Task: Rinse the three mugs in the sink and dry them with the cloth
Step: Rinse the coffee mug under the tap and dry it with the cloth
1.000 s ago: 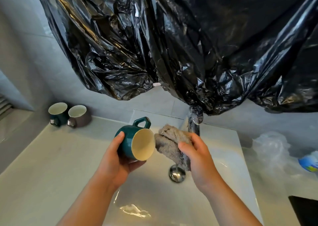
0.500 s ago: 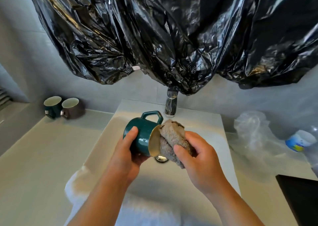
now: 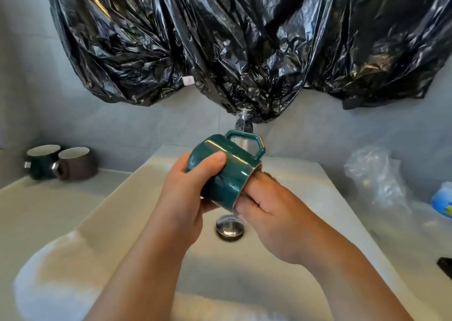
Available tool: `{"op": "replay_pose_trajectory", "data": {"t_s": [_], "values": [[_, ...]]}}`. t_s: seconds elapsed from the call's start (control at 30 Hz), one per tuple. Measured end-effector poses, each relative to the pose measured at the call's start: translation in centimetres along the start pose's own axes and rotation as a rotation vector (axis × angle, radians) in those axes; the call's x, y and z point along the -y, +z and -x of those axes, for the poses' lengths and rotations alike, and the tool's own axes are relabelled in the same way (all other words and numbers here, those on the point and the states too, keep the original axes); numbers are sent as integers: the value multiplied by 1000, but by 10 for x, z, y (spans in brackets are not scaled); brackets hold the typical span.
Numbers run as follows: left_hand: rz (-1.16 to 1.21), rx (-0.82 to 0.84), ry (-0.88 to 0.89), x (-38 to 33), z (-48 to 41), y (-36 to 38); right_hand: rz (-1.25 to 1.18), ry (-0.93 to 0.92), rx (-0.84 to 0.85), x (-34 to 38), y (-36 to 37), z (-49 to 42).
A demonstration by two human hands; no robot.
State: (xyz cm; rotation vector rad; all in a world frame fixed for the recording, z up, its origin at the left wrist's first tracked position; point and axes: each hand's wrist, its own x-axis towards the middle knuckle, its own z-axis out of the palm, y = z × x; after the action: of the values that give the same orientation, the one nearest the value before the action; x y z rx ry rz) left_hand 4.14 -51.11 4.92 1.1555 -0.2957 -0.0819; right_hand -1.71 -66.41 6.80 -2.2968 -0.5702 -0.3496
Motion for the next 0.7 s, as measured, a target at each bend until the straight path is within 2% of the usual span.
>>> {"op": "replay_pose_trajectory", "data": {"t_s": [0.1,0.23,0.33,0.5,0.57,0.63,0.67,0.7], "values": [[-12,58,44,-3,12,7,-25,55,-38,6,1,8],[-13,130,58,-1,25,19,-291,160,-46,12,4,24],[-38,159,58,0,29,28,-380,201,-102,14,5,34],[-42,206,90,-3,22,29,-498,272,-76,17,2,36],[-46,208,107,-4,21,29,-803,319,-26,16,-3,32],[-16,191,143,-2,20,29,-1346,383,98,19,-9,26],[-3,189,163,-2,19,29,-1532,386,138,20,-10,25],[14,191,172,-2,19,28,-1583,369,152,22,-8,24]]}}
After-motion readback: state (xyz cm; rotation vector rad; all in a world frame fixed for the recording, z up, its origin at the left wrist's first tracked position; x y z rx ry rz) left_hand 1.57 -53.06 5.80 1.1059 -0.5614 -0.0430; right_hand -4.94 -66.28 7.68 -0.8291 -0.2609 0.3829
